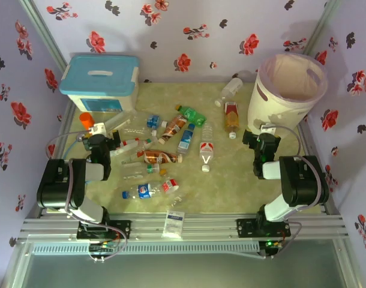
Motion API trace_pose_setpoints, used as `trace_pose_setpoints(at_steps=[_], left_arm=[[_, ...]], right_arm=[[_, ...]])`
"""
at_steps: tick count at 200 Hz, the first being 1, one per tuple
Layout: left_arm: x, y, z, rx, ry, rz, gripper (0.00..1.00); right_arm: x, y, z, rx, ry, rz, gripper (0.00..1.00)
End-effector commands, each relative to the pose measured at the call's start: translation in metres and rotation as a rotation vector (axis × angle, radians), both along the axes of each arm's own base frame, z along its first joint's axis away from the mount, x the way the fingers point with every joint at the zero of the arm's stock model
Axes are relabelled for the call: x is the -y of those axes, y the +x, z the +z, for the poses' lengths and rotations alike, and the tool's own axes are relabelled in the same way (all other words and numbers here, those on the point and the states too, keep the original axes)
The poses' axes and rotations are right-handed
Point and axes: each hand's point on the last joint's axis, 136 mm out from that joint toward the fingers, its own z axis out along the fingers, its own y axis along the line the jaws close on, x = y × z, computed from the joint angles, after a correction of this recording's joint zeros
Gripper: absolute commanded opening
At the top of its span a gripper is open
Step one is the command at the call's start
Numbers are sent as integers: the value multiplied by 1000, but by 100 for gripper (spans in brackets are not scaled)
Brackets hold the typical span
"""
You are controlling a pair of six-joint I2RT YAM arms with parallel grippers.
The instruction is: Put the plastic bottles in the bin
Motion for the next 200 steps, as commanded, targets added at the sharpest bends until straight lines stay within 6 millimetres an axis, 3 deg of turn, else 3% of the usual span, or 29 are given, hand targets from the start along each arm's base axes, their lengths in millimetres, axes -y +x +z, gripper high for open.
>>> trace_pose_setpoints(at_steps=[1,200], left_arm=[[-6,0,5,27,-5,29,100],[1,3,4,16,-8,-16,100]], right_arm=[[5,3,5,17,0,-25,99],[6,4,3,8,23,-14,99]])
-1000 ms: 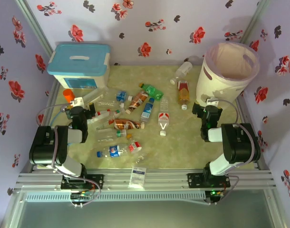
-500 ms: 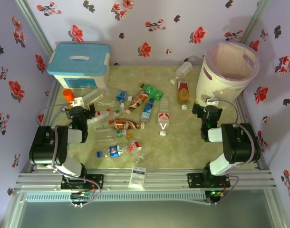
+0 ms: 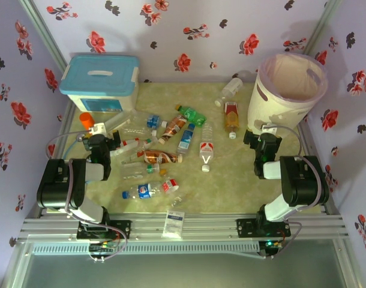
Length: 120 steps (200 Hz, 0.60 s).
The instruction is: Put the plastic bottles in the bin
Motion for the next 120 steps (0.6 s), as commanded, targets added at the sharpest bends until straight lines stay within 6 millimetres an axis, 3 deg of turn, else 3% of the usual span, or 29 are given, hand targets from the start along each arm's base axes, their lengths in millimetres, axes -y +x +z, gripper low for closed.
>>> trace_pose_setpoints(at_steps=[1,47,64,90,120], left_arm=[[0,3,5,19,-4,-10,100],[0,-6,38,42,1,-7,100],[0,-13,61,69,-10,9,100],[6,-27,114,127,-92,11,100],[28,-52,146,88,-282,-21,100]], right_arm=[[0,5,5,15,18,0,99],[-10,9,23,-22,6,52,99],[-19,7,32,-17,-35,80,99],[-41,-1,49,-68,-113,101,99],[-71,-25,69,-172,-112,106,99]])
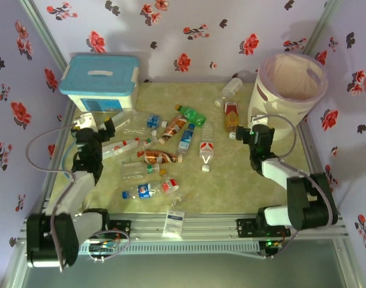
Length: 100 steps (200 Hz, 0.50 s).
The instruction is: Put the plastic bottles in the bin
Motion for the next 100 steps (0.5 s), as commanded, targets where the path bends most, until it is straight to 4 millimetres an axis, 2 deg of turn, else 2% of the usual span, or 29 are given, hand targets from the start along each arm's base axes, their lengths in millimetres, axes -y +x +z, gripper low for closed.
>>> trace_pose_setpoints(at_steps=[1,28,56,78,100], left_arm=[[18,-22,4,-107,-165,-34,100],[60,-39,9,-188,-345,-180,99],[112,-43,11,-207,-535,-362,97],[137,-42,3,-231,-610,-416,97],[147,-41,-7,-258,-626,-432,97]], right_arm=[[-11,-24,11,-121,-39,-35,99],[-47,-57,17,-264,6,14,99],[-94,-84,12,-398,130,92,99],[-137,-91,4,-474,188,180,96],[-161,-84,-6,-513,164,198,92]])
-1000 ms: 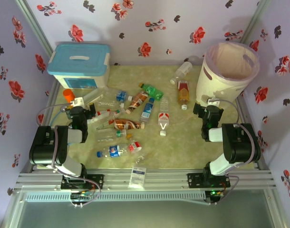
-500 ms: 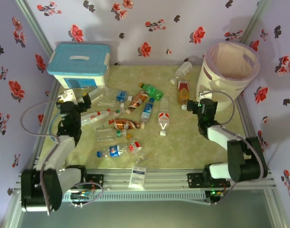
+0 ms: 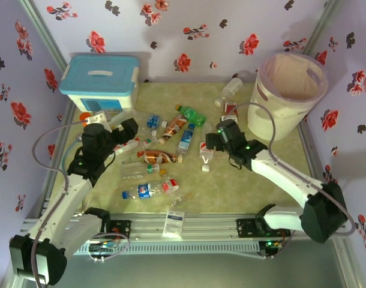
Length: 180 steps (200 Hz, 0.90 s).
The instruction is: Put the plastic bottles in the bin
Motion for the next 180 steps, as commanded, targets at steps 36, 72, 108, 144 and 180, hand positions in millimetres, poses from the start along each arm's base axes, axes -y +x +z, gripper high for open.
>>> trace_pose_setpoints(at_steps=[36,72,108,144,180], left_arm=[[20,-9,-23,-99,-89,-49,97],[18,-17,-32,-113,-80,-52,97],[18,-17,-34,-114,-72,-54,98],[18,-16,-36,-118,-75,-52,98],[18,-15,-38,-115,-86,-47,98]], right_arm=[[-31,11,-45,-204,-77,-40,79],[-38,23,-64,-252,-104,-59,83],[-35,32,-87,-289,-135,-73,84],[-30,37,-106,-327,-143,-86,83],[-28,36,-114,-341,-173,-69,75]])
